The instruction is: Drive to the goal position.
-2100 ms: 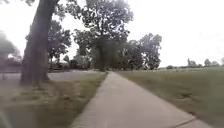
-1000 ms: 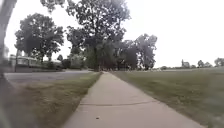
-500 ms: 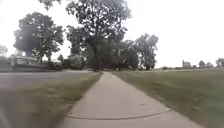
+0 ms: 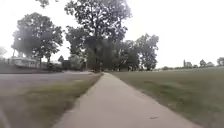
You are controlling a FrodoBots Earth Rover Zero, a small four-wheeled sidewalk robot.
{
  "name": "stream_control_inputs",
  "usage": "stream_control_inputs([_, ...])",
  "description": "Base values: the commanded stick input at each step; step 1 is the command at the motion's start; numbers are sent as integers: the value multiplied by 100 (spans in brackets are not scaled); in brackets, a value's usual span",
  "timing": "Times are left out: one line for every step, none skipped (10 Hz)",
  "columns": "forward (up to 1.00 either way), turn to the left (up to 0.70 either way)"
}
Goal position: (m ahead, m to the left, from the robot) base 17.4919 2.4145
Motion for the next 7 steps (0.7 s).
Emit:
stream_control_inputs([100,0])
stream_control_inputs([100,0])
stream_control_inputs([100,0])
stream_control_inputs([100,0])
stream_control_inputs([100,0])
stream_control_inputs([100,0])
stream_control_inputs([100,0])
